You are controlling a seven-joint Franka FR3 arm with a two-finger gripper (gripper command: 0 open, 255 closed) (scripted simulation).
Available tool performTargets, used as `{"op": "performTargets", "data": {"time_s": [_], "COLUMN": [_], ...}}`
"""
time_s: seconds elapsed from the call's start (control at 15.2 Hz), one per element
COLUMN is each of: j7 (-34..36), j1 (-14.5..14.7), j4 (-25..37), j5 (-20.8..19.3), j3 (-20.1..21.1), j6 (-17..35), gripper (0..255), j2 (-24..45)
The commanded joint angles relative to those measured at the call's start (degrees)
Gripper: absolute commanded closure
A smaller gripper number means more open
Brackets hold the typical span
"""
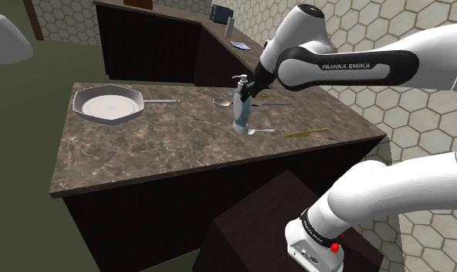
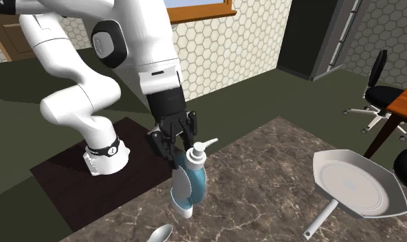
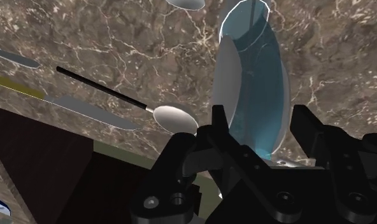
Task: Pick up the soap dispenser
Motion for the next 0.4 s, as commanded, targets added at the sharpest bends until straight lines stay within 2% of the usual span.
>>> {"op": "performTargets", "data": {"time_s": [0.0,0.33], "j7": [-0.38,-0.84], "j1": [0.11,0.23], "j4": [1.34,3.41], "j5": [0.21,0.48], "j3": [-0.15,-0.29], "j6": [-1.82,-4.35], "gripper": [255,255], "j2": [-0.49,-0.98]}}
